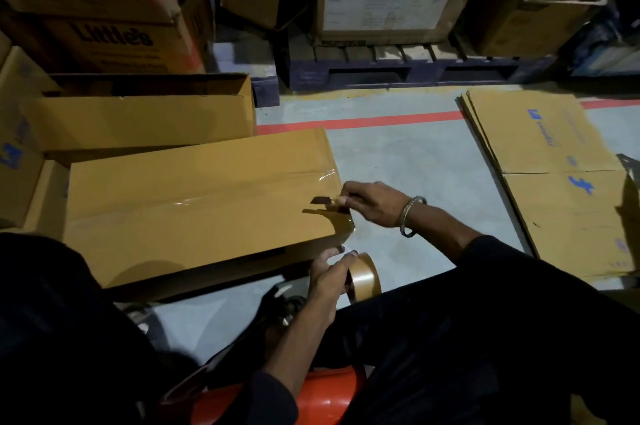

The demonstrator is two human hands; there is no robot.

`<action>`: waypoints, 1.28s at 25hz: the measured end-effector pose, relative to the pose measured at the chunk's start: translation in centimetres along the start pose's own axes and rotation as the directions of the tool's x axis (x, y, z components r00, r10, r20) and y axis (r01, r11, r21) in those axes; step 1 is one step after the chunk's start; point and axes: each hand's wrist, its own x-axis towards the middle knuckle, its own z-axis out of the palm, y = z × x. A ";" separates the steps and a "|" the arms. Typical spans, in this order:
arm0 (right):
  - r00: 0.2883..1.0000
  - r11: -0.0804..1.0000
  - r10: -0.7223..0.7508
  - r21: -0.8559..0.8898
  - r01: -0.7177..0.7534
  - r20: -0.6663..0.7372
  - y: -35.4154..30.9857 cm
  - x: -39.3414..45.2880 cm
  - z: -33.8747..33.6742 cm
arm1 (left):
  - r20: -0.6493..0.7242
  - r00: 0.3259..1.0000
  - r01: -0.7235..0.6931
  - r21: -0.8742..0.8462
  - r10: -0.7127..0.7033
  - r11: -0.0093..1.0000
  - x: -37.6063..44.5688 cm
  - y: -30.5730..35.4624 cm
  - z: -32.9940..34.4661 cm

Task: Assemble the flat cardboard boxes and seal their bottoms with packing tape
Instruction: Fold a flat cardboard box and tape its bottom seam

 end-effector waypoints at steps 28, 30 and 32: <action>0.958 0.757 0.187 -0.654 0.001 0.218 1.5 -2.9 2.3 | 0.098 0.994 0.054 -0.057 -0.048 0.997 -2.0 1.0 -0.9; 0.953 0.710 0.268 -0.697 -0.094 0.144 2.0 -3.5 1.1 | 0.100 0.994 0.055 -0.064 -0.048 0.996 -2.0 1.0 -0.9; 0.952 0.750 0.298 -0.634 -0.188 0.071 2.5 -4.0 0.4 | 0.102 0.994 0.059 -0.084 -0.050 0.995 -2.2 1.0 -1.2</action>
